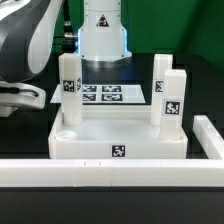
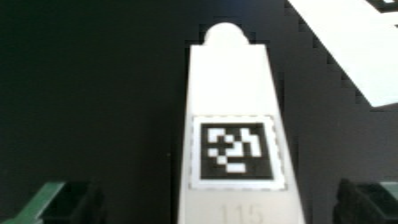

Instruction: Assemble desk

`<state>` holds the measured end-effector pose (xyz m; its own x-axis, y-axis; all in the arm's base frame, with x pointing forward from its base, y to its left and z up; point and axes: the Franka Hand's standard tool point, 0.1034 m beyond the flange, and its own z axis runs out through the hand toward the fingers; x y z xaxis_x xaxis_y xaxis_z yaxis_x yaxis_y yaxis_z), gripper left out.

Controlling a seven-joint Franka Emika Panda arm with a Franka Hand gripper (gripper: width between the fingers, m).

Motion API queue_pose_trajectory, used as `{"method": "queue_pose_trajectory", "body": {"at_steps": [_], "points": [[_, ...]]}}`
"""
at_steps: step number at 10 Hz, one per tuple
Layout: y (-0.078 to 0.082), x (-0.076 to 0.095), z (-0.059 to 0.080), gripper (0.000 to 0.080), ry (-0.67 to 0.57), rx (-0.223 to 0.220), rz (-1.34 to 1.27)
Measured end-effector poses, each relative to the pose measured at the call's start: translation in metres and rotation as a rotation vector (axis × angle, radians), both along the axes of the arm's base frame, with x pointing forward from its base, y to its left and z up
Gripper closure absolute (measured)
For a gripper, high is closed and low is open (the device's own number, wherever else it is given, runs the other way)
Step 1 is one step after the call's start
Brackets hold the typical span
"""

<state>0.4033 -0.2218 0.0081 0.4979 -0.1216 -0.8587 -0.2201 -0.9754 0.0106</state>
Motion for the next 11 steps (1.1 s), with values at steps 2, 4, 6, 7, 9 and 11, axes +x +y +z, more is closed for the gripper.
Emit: {"method": "queue_pose_trajectory", "body": {"at_steps": [2, 4, 6, 7, 9, 11], "points": [[0.0, 0.0, 0.0, 0.0258, -0.001, 0.0, 0.0], [-0.001, 0.0, 0.0, 0.0516, -0.001, 0.0, -0.001], [0.0, 0.0, 0.0, 0.0511, -0.001, 0.0, -0.001], [0.0, 0.002, 0.002, 0.0511, -0.007, 0.0, 0.0], [-0.002, 0.008, 0.014, 0.0511, -0.025, 0.01, 0.023], [0.005, 0.021, 0.052, 0.0511, -0.043, 0.042, 0.051]]}}
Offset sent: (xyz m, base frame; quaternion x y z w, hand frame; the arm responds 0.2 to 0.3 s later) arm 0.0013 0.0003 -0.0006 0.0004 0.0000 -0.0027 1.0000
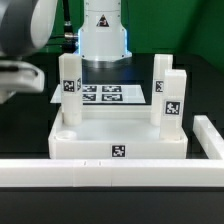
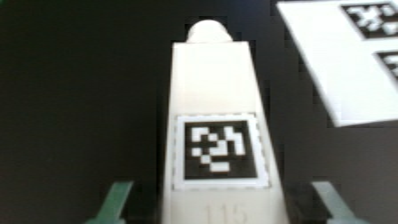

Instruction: Assemble desk

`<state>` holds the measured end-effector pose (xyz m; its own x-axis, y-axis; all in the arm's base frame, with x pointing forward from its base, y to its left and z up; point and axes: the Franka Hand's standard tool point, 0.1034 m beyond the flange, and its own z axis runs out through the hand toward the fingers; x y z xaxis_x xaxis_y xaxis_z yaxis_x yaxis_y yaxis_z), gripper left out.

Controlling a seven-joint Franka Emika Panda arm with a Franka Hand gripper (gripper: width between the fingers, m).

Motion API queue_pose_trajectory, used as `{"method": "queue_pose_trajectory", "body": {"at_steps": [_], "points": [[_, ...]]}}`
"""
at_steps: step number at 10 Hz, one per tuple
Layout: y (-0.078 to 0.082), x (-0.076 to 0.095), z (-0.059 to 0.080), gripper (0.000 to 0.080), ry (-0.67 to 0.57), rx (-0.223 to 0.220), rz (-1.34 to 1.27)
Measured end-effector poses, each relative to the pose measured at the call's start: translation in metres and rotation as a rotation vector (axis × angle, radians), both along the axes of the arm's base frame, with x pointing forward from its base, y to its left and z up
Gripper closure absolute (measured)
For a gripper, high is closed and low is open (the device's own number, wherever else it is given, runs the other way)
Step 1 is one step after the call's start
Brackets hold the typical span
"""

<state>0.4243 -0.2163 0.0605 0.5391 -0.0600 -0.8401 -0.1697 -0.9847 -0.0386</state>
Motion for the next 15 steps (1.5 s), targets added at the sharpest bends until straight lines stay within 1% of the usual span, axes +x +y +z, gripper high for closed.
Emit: {"method": "queue_pose_trajectory", "body": {"at_steps": [1, 2, 3, 5, 6, 7, 8, 9, 10, 11, 12, 13, 14, 15], "points": [[0.004, 0.005, 0.014, 0.0511, -0.019, 0.006, 0.001], [0.006, 0.007, 0.024, 0.051, -0.03, 0.012, -0.002], [0.004, 0.008, 0.02, 0.051, -0.041, 0.006, -0.002], [0.002, 0.01, 0.019, 0.0509, -0.055, 0.001, 0.002], [0.0, 0.014, 0.017, 0.0509, -0.078, -0.006, 0.003], [-0.001, 0.026, 0.021, 0.0509, -0.15, -0.016, 0.005], [0.003, 0.038, 0.039, 0.0509, -0.235, -0.021, 0.014], [0.004, 0.044, 0.05, 0.0509, -0.279, -0.023, 0.013], [0.002, 0.054, 0.057, 0.0509, -0.357, -0.041, 0.017], [0.003, 0.055, 0.058, 0.0509, -0.422, -0.054, 0.021], [0.001, 0.055, 0.055, 0.0509, -0.503, -0.07, 0.018], [-0.002, 0.058, 0.054, 0.0509, -0.561, -0.086, 0.02], [-0.003, 0.063, 0.053, 0.0509, -0.647, -0.106, 0.019], [-0.003, 0.064, 0.054, 0.0509, -0.712, -0.122, 0.012]]}}
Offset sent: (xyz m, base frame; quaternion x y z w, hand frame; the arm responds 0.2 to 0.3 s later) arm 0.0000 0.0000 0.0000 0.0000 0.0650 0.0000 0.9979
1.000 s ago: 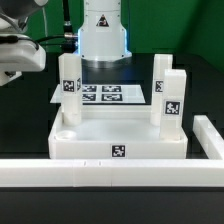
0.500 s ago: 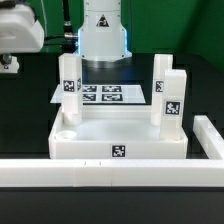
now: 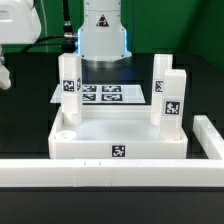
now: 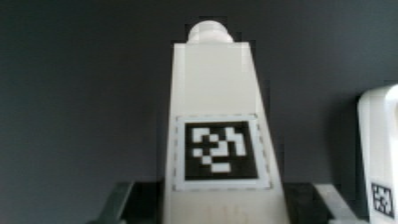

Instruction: Assemble desk

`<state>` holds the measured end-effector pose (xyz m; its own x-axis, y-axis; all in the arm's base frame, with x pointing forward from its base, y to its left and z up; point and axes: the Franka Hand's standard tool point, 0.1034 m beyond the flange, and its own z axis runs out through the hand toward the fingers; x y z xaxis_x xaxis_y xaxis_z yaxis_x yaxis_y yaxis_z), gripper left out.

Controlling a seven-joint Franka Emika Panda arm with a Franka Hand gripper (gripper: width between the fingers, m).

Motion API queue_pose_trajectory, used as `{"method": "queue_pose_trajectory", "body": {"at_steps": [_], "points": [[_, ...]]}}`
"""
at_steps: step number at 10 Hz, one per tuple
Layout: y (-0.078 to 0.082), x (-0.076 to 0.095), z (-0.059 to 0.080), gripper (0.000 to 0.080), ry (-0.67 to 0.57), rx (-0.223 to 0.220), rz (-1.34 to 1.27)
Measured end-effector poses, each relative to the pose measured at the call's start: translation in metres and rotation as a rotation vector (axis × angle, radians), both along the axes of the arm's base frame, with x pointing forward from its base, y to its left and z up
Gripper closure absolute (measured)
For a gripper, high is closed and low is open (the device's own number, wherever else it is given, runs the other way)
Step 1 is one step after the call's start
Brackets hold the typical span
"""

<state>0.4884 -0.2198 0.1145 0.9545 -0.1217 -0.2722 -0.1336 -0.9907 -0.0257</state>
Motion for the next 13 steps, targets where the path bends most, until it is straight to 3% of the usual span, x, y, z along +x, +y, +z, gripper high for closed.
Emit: {"method": "queue_pose_trajectory", "body": {"at_steps": [2, 4, 8, 13], "points": [[0.004, 0.015, 0.009, 0.0509, -0.094, -0.019, 0.0], [0.005, 0.033, 0.02, 0.0509, -0.23, -0.071, 0.002], [0.01, 0.031, 0.018, 0.0509, -0.242, -0.079, 0.002], [0.076, 0.079, 0.035, 0.0509, -0.303, -0.074, 0.039]]}}
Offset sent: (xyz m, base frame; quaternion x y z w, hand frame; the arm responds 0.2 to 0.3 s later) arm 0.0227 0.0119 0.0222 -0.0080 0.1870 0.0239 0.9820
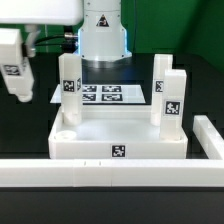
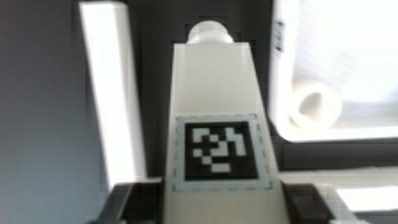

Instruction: Assemble desk

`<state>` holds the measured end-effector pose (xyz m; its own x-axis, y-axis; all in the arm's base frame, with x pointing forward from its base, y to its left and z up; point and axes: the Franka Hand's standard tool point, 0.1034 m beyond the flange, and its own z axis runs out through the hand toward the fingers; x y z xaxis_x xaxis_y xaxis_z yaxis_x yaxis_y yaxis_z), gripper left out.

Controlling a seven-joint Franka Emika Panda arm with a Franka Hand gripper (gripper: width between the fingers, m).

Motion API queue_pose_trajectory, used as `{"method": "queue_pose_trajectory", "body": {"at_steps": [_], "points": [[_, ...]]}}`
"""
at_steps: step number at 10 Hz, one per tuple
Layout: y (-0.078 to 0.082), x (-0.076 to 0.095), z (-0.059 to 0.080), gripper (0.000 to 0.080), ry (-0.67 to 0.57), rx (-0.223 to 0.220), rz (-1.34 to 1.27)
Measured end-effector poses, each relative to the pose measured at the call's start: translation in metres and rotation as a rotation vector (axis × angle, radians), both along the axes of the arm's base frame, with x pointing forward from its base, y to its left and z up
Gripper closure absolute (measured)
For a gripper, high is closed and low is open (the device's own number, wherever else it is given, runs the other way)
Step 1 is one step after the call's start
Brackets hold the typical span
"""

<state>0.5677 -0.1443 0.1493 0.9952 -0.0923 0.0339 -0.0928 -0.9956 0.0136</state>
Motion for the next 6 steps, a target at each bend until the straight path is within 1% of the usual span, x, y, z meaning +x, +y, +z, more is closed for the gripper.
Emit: {"method": "queue_pose_trajectory", "body": {"at_steps": [2, 3, 4, 5, 6], "points": [[-0.003, -0.001, -0.002, 0.0509, -0.011, -0.006, 0.004], [-0.004, 0.003, -0.001, 0.0509, -0.038, -0.016, 0.009], [-0.008, 0.008, 0.0, 0.0509, -0.13, -0.05, 0.012], [-0.001, 0.009, -0.002, 0.0509, -0.157, -0.047, 0.007], [0.009, 0.014, -0.001, 0.0509, -0.161, -0.039, 0.017]]}}
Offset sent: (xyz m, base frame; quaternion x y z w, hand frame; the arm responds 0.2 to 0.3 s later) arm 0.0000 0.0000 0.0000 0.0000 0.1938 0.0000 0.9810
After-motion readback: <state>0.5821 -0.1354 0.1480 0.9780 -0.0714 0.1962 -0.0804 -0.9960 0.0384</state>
